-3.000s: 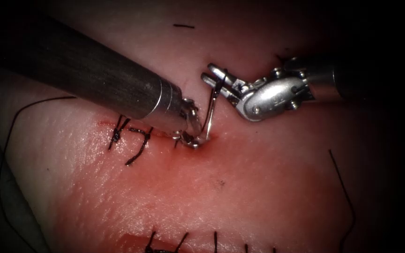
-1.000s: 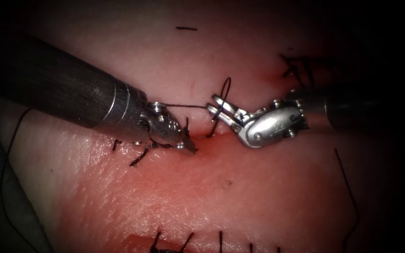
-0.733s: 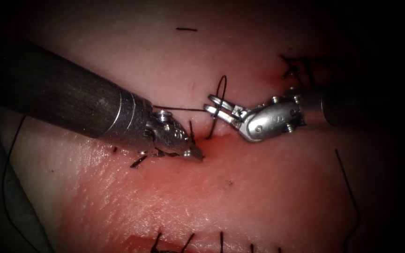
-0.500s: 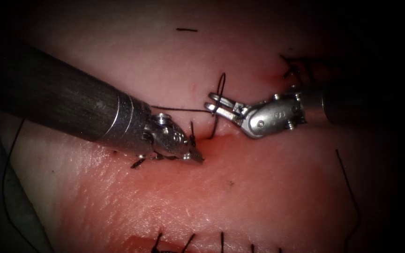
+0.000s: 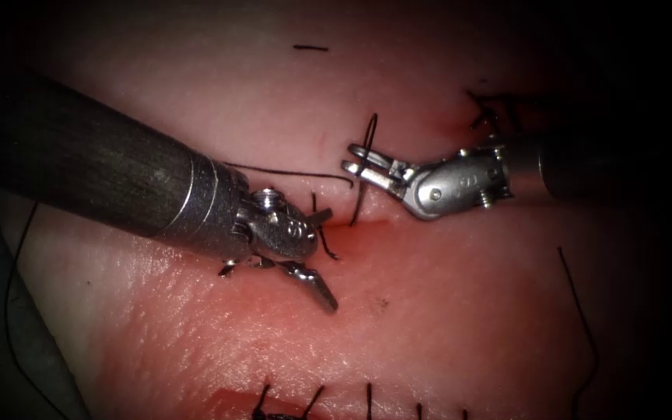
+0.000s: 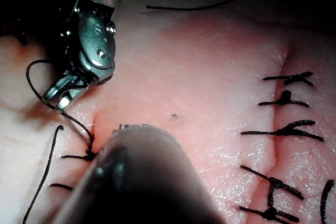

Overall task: Wound Closure
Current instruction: Use the right gripper to throw the needle through the bottom of the wound

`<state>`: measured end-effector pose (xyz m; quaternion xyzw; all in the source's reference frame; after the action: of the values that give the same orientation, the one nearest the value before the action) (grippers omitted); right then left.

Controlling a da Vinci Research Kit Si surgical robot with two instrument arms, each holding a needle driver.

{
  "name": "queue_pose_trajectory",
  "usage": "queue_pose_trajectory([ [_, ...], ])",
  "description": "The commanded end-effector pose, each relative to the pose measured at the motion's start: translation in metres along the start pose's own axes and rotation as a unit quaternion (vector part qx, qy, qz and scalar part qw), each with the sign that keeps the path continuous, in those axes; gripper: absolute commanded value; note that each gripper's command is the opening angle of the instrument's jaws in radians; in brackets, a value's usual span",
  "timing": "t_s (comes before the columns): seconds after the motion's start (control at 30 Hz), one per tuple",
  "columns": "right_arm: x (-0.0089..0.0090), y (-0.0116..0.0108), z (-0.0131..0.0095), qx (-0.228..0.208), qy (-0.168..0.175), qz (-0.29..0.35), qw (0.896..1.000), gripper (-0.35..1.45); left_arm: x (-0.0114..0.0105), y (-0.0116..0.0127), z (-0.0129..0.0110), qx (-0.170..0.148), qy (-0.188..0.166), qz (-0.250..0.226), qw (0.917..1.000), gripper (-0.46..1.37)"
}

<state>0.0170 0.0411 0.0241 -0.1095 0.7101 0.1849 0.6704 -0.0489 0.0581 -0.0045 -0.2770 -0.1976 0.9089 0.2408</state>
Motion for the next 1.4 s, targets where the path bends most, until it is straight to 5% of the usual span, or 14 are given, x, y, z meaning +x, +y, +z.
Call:
queue_pose_trajectory([
  [0.03, 0.0, 0.0001, 0.0, -0.001, 0.0, 0.007, 1.0, -0.35, -0.0003, 0.0001, 0.0002, -0.001, 0.0, 0.001, 1.0, -0.01],
  [0.23, 0.0002, 0.0012, 0.0004, 0.005, 0.001, 0.02, 1.0, -0.35, -0.0013, 0.0008, 0.0011, -0.004, 0.007, 0.005, 1.0, -0.34],
  [0.83, 0.0003, 0.0024, 0.0022, 0.035, -0.007, 0.098, 0.995, -0.35, -0.0029, 0.0013, 0.0034, -0.014, 0.02, 0.012, 0.9996, -0.35],
  [1.4, -0.001, 0.0042, 0.0041, 0.116, -0.019, 0.14, 0.983, -0.35, -0.0053, 0.0017, 0.0038, -0.019, 0.021, 0.008, 0.9996, -0.35],
])
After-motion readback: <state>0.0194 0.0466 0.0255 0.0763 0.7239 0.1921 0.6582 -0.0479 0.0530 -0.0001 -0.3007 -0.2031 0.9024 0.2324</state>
